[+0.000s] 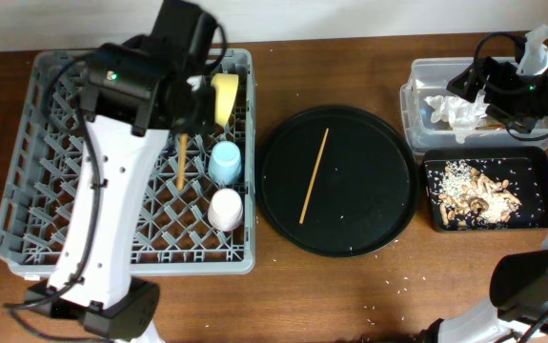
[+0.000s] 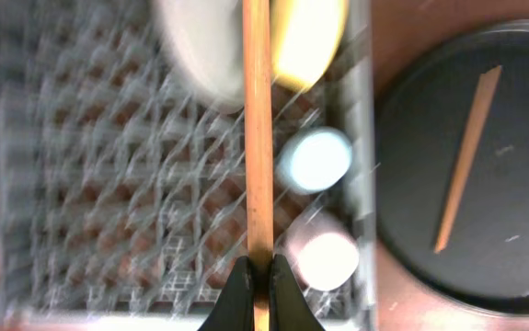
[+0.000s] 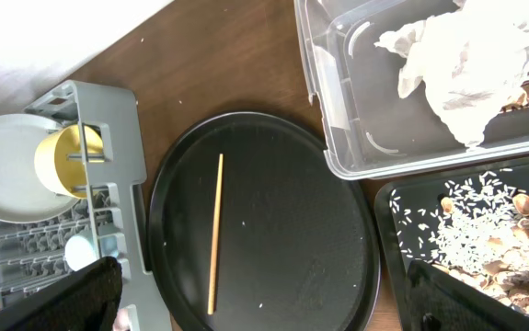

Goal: Sort waste into correct bins and load items into the dishwasher rack
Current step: 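Carry the chopstick into the rack and release it with left gripper, then reach left gripper back to the tray and grasp the second chopstick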

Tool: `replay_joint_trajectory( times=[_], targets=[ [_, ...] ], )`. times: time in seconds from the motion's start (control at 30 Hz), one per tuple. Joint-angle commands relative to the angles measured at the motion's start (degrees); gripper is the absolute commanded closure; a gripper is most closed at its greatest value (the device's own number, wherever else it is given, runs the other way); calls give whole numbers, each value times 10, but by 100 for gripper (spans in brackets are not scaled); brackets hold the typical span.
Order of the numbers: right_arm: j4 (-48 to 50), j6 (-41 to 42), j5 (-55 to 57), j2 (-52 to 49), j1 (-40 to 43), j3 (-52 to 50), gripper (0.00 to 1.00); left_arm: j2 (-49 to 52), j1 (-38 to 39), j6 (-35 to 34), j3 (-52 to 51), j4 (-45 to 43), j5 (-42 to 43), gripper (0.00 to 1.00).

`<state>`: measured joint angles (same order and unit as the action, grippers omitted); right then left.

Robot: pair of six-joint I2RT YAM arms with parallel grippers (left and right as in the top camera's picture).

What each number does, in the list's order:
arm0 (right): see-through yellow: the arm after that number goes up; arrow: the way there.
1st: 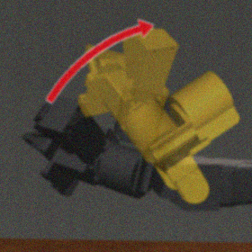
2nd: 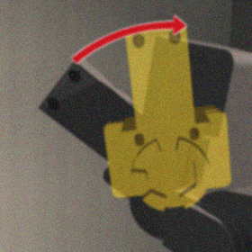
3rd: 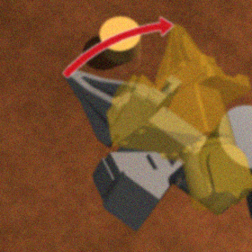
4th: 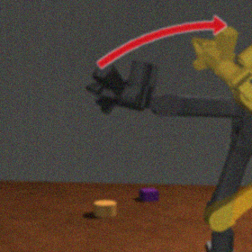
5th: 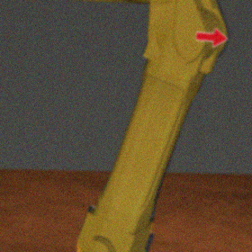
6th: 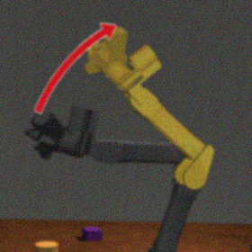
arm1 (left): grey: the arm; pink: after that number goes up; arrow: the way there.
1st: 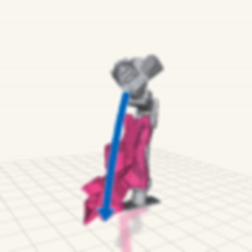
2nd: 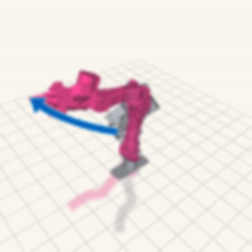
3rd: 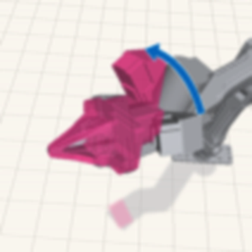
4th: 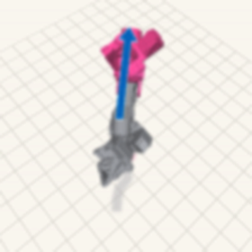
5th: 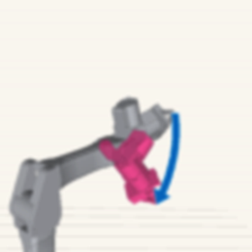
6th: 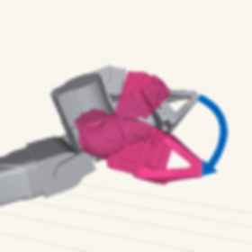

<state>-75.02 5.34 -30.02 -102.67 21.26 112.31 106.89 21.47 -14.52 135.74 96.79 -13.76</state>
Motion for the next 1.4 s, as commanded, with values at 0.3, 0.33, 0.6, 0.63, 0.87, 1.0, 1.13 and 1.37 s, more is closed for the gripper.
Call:
replay_joint_trajectory(
  times=[0.3,0.33,0.6,0.63,0.87,1.0,1.13,1.37],
  targets=[
    [0,-6,3,9,2,7,2,12,-40,-38,-412,-214,-22,99],
    [0,-6,3,9,2,7,2,12,-48,-29,-427,-232,-21,100],
    [0,-6,3,9,2,7,2,12,-56,18,-457,-283,-21,50],
    [0,-6,3,9,2,7,2,12,-56,18,-457,-287,-19,47],
    [0,-6,3,9,2,7,2,12,-31,17,-346,-289,108,50],
    [0,-6,3,9,2,7,2,12,38,17,-296,-346,125,51],
    [0,-6,3,9,2,7,2,29,102,18,-296,-402,125,51],
    [0,-6,3,9,2,7,1,130,178,18,-296,-419,125,51]
  ],
)
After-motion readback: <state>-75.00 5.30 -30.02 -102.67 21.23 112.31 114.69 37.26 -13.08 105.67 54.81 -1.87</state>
